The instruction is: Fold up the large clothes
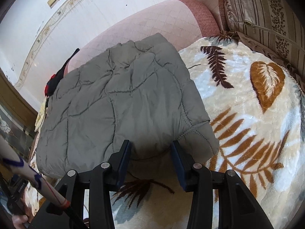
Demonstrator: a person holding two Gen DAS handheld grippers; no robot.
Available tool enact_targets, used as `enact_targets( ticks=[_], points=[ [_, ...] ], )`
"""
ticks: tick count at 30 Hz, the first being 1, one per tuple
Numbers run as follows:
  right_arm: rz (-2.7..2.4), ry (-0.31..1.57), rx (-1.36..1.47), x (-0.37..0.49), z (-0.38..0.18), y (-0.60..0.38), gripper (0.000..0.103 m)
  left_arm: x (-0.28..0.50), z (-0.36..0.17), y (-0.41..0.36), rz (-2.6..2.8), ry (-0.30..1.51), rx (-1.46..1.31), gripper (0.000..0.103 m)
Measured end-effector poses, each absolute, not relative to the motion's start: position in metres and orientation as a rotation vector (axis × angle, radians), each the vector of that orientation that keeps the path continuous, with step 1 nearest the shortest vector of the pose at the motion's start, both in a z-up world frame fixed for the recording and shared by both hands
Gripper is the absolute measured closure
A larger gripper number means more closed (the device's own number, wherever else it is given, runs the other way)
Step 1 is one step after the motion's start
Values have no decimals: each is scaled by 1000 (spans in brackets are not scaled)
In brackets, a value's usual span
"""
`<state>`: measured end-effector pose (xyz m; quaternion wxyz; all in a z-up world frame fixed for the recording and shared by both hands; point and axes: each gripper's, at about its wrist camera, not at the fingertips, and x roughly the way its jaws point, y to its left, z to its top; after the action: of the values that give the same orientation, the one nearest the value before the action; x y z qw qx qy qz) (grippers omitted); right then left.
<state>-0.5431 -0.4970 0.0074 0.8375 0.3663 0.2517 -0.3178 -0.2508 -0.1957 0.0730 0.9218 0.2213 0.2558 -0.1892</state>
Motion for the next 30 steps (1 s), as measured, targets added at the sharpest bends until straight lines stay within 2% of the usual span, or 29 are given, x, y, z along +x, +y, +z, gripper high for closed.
enact_targets(
  ticks=[16, 17, 20, 25, 27, 30],
  points=[
    [-714, 509, 821, -555, 9, -500, 55, -247, 66, -201, -382, 540, 492, 29],
    [-751, 479, 816, -562, 14, -498, 54, -245, 65, -201, -382, 549, 492, 29],
    [-825, 374, 847, -589, 25, -497, 25, -234, 61, -197, -400, 629, 444, 29],
    [-771, 372, 1059, -606, 0, -516, 23, -181, 46, -160, -516, 976, 13, 25],
    [-741, 370, 1154, -610, -14, -525, 23, -165, 36, -143, -513, 1054, -151, 25],
    [-698, 358, 1252, -614, -27, -531, 23, -153, 31, -132, -505, 1075, -226, 25]
  ],
)
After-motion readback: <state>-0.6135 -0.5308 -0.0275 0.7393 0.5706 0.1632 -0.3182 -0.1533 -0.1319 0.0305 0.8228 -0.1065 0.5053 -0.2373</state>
